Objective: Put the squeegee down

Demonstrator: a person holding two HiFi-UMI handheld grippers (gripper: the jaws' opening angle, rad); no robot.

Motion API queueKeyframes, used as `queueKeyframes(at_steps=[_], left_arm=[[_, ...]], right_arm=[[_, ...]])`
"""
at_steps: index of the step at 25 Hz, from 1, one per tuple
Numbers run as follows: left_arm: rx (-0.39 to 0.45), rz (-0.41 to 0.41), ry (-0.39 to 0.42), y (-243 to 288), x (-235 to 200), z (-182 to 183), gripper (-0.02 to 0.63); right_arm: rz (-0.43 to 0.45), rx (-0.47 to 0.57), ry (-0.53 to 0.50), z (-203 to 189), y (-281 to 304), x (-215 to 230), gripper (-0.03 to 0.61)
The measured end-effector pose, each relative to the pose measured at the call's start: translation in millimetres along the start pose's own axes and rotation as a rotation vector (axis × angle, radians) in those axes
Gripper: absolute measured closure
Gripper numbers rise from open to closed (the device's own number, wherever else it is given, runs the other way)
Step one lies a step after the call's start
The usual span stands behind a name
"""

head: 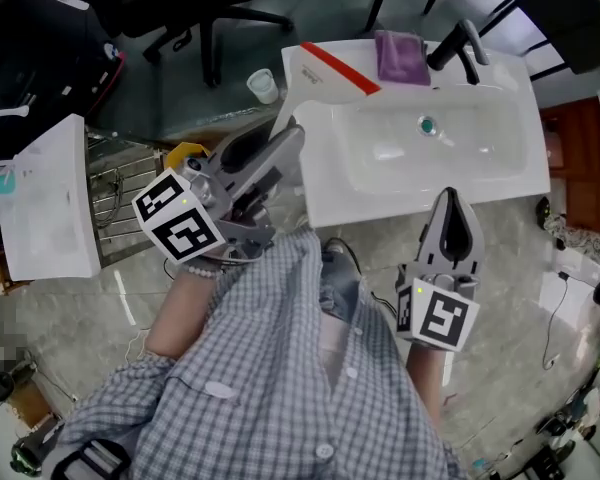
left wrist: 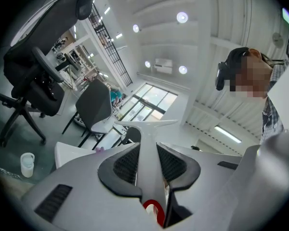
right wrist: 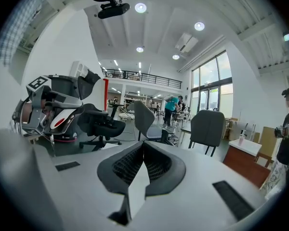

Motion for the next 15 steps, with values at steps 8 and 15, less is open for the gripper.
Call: queueKeyframes(at_steps=[8, 15], left_arm=[[-0.016, 0.012, -0.022, 6.6, -51.2, 13.6, 0.511], [-0.011, 0.039, -0.023, 12.8, -59.3, 10.4, 0.511]], right_arm=[[-0.013, -0.033, -0.016, 4.8, 32.1, -21.0, 0.569], [0.004, -0.035, -0.035, 5.8, 44.6, -11.1, 0.569]])
Point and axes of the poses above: the fingertips, and each gripper's own axes: y forward along the fingers, x to its right, z out of its top, the point moved 1 cm from there along -y, backward along the fingers, and after that the axes turned 14 degrees about z, right-handed, at the moved point
